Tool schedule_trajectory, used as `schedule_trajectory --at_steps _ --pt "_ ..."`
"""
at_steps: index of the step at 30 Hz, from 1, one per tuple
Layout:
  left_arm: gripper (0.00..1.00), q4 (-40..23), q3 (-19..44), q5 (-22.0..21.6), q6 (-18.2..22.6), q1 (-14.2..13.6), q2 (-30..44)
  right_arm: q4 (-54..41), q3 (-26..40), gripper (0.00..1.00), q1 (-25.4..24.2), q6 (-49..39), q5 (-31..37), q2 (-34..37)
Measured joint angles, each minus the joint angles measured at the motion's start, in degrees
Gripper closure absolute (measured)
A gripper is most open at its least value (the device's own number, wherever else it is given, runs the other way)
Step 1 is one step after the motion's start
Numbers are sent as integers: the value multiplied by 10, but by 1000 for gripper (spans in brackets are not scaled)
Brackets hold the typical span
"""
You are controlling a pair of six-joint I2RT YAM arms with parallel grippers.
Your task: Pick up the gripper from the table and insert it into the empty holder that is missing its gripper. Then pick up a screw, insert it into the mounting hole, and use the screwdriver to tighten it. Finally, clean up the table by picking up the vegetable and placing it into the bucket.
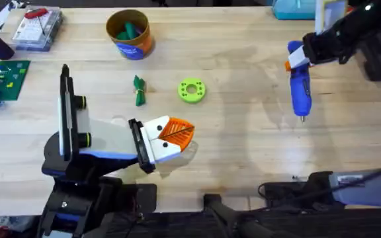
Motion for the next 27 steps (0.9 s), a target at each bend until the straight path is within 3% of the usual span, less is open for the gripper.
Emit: schedule_trajectory --at_steps 16,27 --pt "985 0 0 0 0 0 0 -3 0 867 134 73 2 -186" --pt "985 -1 0 0 0 0 0 97 0 876 252 119 -30 -265"
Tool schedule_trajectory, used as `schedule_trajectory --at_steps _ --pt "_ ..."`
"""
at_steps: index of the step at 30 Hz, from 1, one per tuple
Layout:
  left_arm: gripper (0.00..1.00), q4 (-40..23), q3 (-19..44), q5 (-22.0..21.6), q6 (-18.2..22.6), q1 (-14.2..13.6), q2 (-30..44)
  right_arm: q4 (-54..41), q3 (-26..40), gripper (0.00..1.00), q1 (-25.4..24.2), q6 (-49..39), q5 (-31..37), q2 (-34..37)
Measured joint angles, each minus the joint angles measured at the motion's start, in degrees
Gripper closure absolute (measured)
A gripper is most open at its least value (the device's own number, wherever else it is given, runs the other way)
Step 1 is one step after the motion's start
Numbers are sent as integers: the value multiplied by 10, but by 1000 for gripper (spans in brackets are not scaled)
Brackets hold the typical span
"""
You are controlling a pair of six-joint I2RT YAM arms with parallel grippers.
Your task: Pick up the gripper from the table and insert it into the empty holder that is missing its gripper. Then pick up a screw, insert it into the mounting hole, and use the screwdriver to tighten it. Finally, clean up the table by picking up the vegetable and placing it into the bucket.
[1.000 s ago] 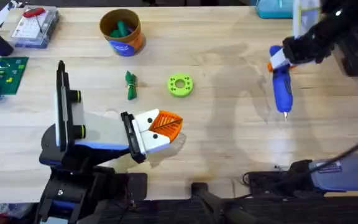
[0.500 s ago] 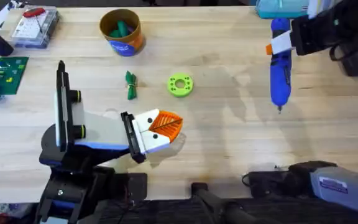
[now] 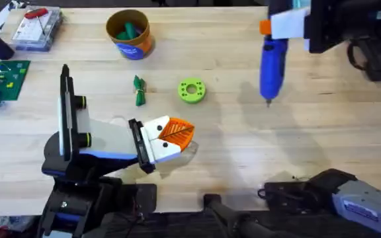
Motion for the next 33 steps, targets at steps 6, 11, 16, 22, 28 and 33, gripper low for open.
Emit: schedule_trajectory --at_steps 6,11,16,22,28,33 --pt "985 0 0 0 0 0 0 88 0 882 59 12 -50 -4" --pt "985 0 0 0 0 0 0 167 0 885 93 17 -57 -4" --pt "985 0 0 0 0 0 0 177 11 888 107 26 -71 -3" --pt "985 0 0 0 0 0 0 132 81 892 107 18 -101 -3" --pt "985 0 0 0 0 0 0 176 134 897 114 13 -217 -5" --pt "985 0 0 0 0 0 0 236 134 899 144 14 -240 -4"
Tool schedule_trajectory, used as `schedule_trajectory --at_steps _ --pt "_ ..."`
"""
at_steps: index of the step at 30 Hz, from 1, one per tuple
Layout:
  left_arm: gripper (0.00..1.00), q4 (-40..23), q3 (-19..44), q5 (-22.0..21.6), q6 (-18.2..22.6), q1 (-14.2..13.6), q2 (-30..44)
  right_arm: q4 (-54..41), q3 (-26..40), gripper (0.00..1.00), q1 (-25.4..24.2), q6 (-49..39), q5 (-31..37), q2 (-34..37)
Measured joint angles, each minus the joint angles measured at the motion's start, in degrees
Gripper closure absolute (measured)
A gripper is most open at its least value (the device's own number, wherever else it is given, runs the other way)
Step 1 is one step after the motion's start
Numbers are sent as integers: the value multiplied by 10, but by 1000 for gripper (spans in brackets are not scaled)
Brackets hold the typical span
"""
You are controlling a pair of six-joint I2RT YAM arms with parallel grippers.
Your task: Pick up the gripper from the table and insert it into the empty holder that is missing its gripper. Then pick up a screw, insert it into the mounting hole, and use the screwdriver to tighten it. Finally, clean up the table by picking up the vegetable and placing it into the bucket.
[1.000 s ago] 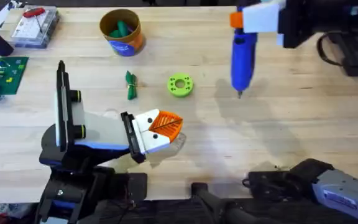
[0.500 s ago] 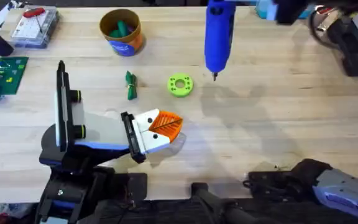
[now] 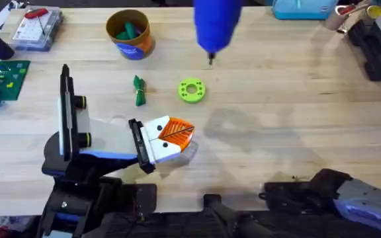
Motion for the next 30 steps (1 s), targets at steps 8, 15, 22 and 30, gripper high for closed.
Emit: schedule_trajectory --at_steps 8,15,22,30 --pt "985 0 0 0 0 0 0 71 1 903 72 -2 -13 11" --pt "985 0 0 0 0 0 0 93 1 907 108 -23 -36 32" --pt "985 0 0 0 0 0 0 101 1 910 110 -27 -73 33" --pt "985 0 0 0 0 0 0 106 1 912 110 -27 -78 53"
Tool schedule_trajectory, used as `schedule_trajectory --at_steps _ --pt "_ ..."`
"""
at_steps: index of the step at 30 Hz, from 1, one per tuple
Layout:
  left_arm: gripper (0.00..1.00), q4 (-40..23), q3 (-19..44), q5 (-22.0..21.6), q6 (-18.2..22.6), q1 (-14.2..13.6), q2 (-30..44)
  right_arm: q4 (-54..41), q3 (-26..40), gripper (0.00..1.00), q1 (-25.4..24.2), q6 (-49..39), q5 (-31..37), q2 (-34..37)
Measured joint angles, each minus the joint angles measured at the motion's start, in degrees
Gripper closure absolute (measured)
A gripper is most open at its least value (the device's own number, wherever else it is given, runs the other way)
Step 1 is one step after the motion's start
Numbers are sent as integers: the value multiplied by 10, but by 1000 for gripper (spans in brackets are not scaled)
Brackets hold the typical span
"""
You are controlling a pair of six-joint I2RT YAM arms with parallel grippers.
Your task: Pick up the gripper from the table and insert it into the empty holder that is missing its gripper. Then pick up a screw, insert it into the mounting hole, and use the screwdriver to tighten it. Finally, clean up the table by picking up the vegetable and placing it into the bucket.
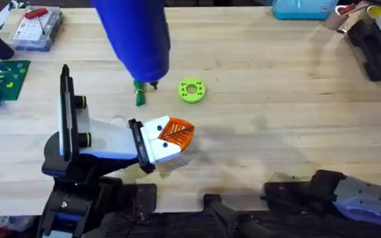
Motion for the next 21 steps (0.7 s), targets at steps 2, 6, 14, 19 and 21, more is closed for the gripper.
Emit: schedule_trajectory --at_steps 2,6,14,19,21 --pt "985 0 0 0 0 0 0 0 0 912 0 0 0 5" --pt "985 0 0 0 0 0 0 4 0 912 0 2 0 9" --pt "985 0 0 0 0 0 0 24 -3 913 -5 4 0 10" --pt "985 0 0 0 0 0 0 74 -34 914 -7 15 0 10" --pt "985 0 0 0 0 0 0 75 -47 914 -7 18 -2 10"
